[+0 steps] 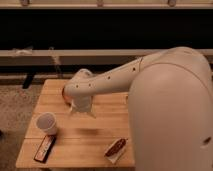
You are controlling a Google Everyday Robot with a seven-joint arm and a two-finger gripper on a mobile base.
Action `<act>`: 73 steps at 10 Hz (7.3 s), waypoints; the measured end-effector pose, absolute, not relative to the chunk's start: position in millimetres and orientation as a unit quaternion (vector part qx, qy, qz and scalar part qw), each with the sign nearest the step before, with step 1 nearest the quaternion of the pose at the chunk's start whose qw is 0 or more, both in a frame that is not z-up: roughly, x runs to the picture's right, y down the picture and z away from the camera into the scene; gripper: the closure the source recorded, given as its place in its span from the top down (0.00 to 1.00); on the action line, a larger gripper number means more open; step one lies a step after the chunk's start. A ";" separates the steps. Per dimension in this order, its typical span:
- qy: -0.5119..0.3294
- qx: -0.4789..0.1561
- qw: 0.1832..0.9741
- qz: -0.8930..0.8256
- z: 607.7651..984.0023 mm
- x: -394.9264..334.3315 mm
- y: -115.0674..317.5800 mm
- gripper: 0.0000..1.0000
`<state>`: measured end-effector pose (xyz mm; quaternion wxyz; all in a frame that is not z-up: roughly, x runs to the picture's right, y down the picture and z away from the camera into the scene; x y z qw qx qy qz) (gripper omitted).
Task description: Place the eraser in the ceramic cup
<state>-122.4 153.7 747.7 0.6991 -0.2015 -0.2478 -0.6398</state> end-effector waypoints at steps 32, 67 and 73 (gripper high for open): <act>-0.240 -0.217 0.649 -0.689 772.4 -312.2 291.6 0.32; -0.193 0.026 0.659 -0.727 728.2 -289.3 68.4 0.74; -0.199 0.034 0.658 -0.726 726.2 -298.0 77.1 0.80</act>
